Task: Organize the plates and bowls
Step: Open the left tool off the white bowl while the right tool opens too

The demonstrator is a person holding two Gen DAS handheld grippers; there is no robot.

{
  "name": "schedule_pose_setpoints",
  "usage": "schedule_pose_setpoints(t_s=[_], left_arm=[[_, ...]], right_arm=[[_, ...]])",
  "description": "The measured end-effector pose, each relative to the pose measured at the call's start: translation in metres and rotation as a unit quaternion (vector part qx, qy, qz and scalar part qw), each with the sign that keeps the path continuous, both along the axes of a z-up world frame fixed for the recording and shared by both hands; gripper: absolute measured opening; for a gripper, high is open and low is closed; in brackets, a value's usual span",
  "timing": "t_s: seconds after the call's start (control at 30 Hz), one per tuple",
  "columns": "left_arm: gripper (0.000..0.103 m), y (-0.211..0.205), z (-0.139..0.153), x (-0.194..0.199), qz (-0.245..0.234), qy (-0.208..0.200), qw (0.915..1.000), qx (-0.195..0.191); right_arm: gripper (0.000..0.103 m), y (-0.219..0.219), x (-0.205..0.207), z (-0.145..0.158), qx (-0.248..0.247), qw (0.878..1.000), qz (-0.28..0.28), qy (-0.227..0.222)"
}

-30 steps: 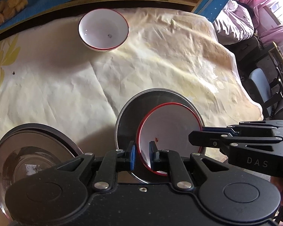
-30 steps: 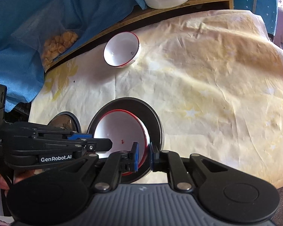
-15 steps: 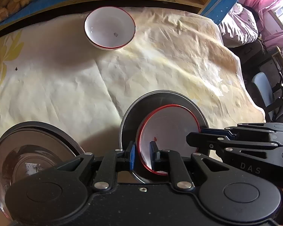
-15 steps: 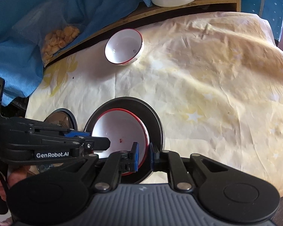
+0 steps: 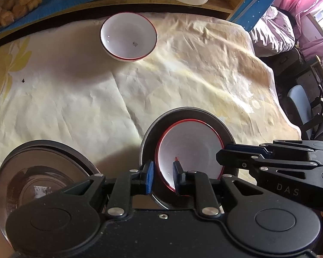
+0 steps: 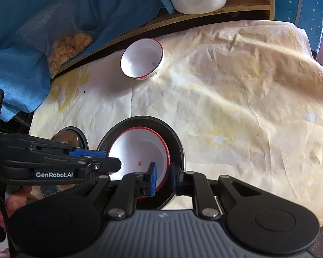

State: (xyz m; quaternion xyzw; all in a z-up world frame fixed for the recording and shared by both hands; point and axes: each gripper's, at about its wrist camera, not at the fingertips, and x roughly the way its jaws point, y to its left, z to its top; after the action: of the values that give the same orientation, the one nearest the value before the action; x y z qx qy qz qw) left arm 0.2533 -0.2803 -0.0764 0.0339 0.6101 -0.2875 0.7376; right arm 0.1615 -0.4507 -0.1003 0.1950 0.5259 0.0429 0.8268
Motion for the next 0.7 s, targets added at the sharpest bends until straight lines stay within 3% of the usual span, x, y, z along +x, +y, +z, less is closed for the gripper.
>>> schedule_pose_setpoints(t_s=[0.2, 0.57, 0.63, 0.7], left_arm=[[0.022, 0.003, 0.010, -0.002, -0.001, -0.008, 1.0000, -0.004], [0.034, 0.019, 0.041, 0.007, 0.023, -0.045, 0.9986, -0.018], [0.041, 0.021, 0.044, 0.012, 0.030, -0.054, 0.9979, -0.016], [0.049, 0.022, 0.046, 0.016, 0.038, -0.066, 0.9970, -0.011]], right_arm=[[0.019, 0.000, -0.005, 0.006, -0.006, 1.000, -0.001, -0.009], [0.037, -0.006, -0.010, 0.022, -0.019, 0.999, -0.012, -0.036], [0.050, -0.008, -0.009, 0.022, -0.022, 0.999, -0.015, -0.039], [0.056, -0.010, -0.007, 0.021, -0.023, 0.999, -0.019, -0.043]])
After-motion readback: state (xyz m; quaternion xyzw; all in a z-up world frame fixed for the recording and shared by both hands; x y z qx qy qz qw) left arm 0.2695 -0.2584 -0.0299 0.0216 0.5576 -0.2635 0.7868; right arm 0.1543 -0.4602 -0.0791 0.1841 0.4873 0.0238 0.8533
